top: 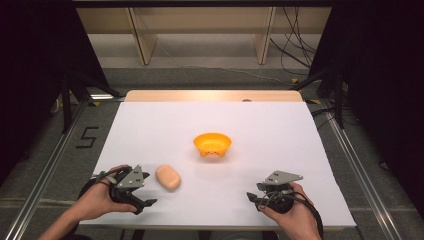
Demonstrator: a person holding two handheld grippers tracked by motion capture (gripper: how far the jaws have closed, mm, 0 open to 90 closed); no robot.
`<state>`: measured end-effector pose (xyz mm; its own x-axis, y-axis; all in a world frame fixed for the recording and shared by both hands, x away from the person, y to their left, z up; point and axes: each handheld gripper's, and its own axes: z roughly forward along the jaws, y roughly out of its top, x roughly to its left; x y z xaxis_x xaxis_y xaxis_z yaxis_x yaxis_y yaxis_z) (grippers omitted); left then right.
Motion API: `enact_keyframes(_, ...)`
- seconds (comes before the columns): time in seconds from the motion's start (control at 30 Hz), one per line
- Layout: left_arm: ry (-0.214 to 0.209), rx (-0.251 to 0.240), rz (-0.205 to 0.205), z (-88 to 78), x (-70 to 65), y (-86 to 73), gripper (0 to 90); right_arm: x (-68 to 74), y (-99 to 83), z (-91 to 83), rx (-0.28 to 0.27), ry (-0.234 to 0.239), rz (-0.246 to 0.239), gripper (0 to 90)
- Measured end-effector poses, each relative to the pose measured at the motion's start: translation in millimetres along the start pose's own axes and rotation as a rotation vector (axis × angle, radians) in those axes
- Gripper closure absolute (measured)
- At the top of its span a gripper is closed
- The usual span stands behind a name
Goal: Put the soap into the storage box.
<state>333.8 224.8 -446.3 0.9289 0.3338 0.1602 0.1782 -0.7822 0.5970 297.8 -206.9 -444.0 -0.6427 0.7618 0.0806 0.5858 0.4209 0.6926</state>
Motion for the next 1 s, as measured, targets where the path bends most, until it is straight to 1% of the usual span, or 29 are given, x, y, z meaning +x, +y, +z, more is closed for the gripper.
enact_keyframes(0.03, -0.02, 0.058, 0.053, 0.3, 2.8, 4.8, 15.2, -0.4, -0.1, 0.0, -0.008, 0.003, 0.006, 51.1)
enact_keyframes(0.07, -0.027, 0.073, 0.071, 2.1, 4.0, 7.3, 15.3, -1.4, 0.2, -0.1, -0.015, 0.006, 0.009, 51.1)
enact_keyframes(0.1, -0.025, 0.1, 0.116, 3.8, 6.1, 11.6, 15.3, -2.9, 0.4, 0.2, -0.023, 0.004, -0.005, 51.1)
enact_keyframes(0.13, -0.025, 0.11, 0.142, 4.8, 7.7, 14.2, 15.4, 0.1, 0.8, -1.4, -0.008, 0.013, 0.045, 51.1)
enact_keyframes(0.17, -0.043, 0.128, 0.161, 6.6, 10.2, 18.1, 15.5, -2.4, 1.0, -0.9, -0.017, 0.011, 0.019, 50.9)
enact_keyframes(0.2, -0.059, 0.151, 0.182, 6.6, 12.8, 21.0, 15.6, -1.6, 0.9, -1.2, -0.008, 0.015, 0.033, 51.0)
enact_keyframes(0.23, -0.062, 0.137, 0.183, 8.9, 14.6, 23.8, 15.7, -2.2, 0.8, -0.6, -0.014, 0.012, 0.023, 50.9)
enact_keyframes(0.27, -0.077, 0.14, 0.184, 10.2, 16.9, 26.1, 15.8, -2.7, 0.2, 0.3, -0.01, 0.011, 0.012, 50.9)
enact_keyframes(0.3, -0.084, 0.163, 0.215, 10.2, 20.2, 28.1, 16.0, -2.2, 0.3, 0.5, -0.006, 0.016, 0.018, 50.9)
enact_keyframes(0.33, -0.085, 0.135, 0.191, 13.5, 20.0, 28.4, 16.1, -1.4, 0.6, 0.2, -0.003, 0.018, 0.031, 50.9)
enact_keyframes(0.37, -0.088, 0.153, 0.235, 15.0, 24.3, 30.6, 16.2, -2.1, 0.0, 1.4, -0.009, 0.013, 0.017, 50.9)
enact_keyframes(0.43, -0.112, 0.161, 0.273, 18.7, 27.7, 32.7, 17.2, -2.1, 0.1, 1.8, -0.011, 0.013, 0.017, 50.9)
enact_keyframes(0.47, -0.124, 0.159, 0.285, 21.0, 28.6, 33.6, 17.2, -3.3, 0.2, 2.7, -0.021, 0.013, 0.0, 50.8)
enact_keyframes(0.57, -0.15, 0.179, 0.337, 27.3, 32.8, 37.6, 16.8, -2.6, 0.4, 1.7, -0.003, 0.019, 0.021, 50.6)
enact_keyframes(0.6, -0.16, 0.184, 0.347, 29.3, 34.7, 39.1, 16.5, -2.0, 0.7, 1.4, 0.001, 0.022, 0.034, 50.6)
enact_keyframes(0.63, -0.16, 0.184, 0.347, 29.3, 34.7, 39.1, 15.9, -2.0, 0.7, 1.4, 0.001, 0.022, 0.034, 50.6)
enact_keyframes(0.67, -0.178, 0.191, 0.359, 32.5, 39.4, 42.6, 15.4, -1.4, 0.7, 2.0, -0.003, 0.024, 0.047, 50.3)
enact_keyframes(0.7, -0.178, 0.191, 0.359, 32.5, 39.4, 42.6, 15.4, -4.5, 0.5, 3.1, -0.014, 0.019, 0.008, 50.1)
enact_keyframes(0.73, -0.194, 0.195, 0.366, 35.7, 44.1, 46.2, 15.3, -4.4, 0.5, 3.2, -0.015, 0.019, 0.009, 49.9)
enact_keyframes(0.77, -0.201, 0.196, 0.37, 37.3, 45.9, 47.9, 15.3, -4.4, 0.5, 3.2, -0.014, 0.022, 0.01, 49.8)
enact_keyframes(0.8, -0.201, 0.196, 0.37, 37.3, 45.9, 47.9, 15.3, -4.4, 0.5, 3.2, -0.014, 0.022, 0.01, 49.8)
enact_keyframes(0.83, -0.212, 0.205, 0.375, 39.2, 47.6, 50.0, 15.3, -3.9, 0.7, 3.1, -0.012, 0.029, 0.02, 49.7)
enact_keyframes(0.87, -0.222, 0.213, 0.39, 41.8, 49.6, 53.2, 15.2, -3.8, 0.9, 2.5, -0.013, 0.024, 0.022, 49.7)
enact_keyframes(0.97, -0.237, 0.221, 0.405, 47.1, 51.8, 57.8, 15.2, -4.2, 0.8, 2.4, -0.015, 0.023, 0.023, 49.5)
enact_keyframes(1.0, -0.24, 0.221, 0.402, 48.6, 51.7, 58.5, 15.1, -4.4, 0.7, 2.5, -0.014, 0.026, 0.024, 49.4)
